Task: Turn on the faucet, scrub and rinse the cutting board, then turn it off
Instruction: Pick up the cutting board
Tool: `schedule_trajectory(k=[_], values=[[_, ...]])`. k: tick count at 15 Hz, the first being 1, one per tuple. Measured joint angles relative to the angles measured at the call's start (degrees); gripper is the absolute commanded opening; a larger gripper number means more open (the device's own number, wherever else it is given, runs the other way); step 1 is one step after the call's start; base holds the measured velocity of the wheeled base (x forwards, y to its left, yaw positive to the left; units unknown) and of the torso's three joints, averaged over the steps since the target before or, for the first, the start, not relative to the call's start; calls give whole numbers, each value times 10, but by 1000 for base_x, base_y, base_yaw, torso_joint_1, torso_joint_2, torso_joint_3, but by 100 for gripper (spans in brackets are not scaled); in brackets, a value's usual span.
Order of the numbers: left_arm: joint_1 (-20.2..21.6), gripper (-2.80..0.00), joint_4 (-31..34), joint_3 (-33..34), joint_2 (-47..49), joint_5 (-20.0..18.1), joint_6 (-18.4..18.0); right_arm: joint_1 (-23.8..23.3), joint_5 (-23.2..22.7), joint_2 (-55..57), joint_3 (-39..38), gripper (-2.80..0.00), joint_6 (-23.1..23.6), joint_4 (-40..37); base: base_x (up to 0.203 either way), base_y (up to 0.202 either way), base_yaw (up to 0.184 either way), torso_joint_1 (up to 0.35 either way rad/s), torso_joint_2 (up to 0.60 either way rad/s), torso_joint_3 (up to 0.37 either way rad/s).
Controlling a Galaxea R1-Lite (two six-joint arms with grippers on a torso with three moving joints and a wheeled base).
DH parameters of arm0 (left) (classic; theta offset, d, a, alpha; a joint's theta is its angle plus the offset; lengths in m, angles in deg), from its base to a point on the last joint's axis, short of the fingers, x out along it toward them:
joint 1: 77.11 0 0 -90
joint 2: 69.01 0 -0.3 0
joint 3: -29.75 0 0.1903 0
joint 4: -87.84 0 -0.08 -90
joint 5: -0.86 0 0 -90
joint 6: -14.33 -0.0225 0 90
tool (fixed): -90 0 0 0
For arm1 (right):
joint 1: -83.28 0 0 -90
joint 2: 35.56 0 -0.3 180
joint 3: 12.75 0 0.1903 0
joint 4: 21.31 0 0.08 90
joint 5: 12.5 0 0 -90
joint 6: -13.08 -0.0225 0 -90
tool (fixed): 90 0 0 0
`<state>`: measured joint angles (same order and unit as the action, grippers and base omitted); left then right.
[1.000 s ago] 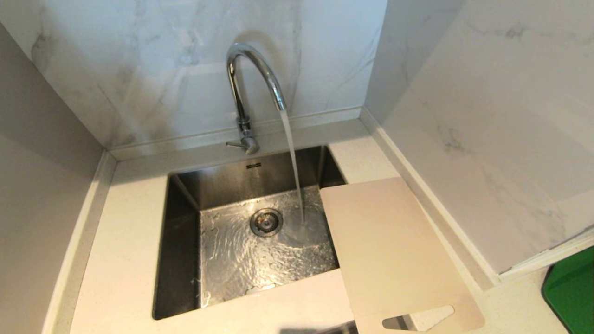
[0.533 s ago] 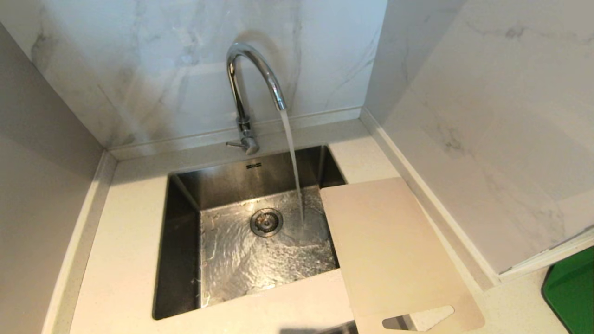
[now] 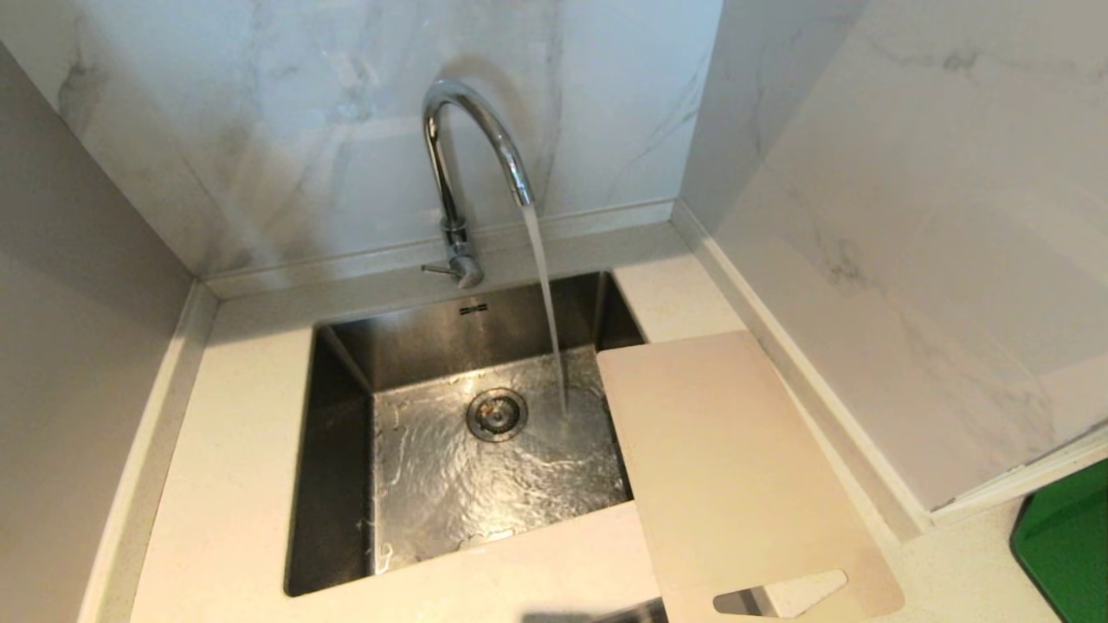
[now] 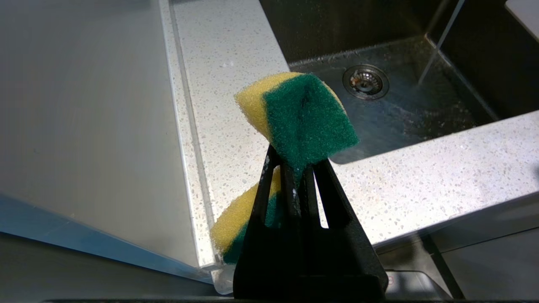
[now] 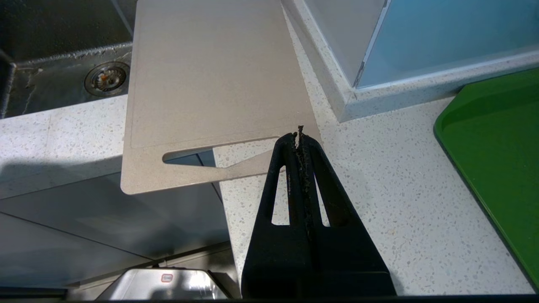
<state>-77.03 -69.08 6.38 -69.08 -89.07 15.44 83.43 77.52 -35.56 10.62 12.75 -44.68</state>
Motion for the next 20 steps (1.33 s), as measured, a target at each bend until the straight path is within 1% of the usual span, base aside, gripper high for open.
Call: schedule_trajectory(k=[9,10,13,17,20], values=[[0,-280,0,0,0,0,0,0,0,0,7,-280,6,-5,0,0,0,0,0,0],[0,-280,0,0,0,0,0,0,0,2,24,-280,5,-14,0,0,0,0,0,0],[0,-280,0,0,0,0,0,0,-11,43,118,-280,3,-59,0,0,0,0,0,0],[0,-280,0,0,0,0,0,0,-16,164,223,-280,2,-81,0,0,0,0,0,0],[0,-280,0,0,0,0,0,0,-18,271,294,-280,3,-122,0,0,0,0,0,0]])
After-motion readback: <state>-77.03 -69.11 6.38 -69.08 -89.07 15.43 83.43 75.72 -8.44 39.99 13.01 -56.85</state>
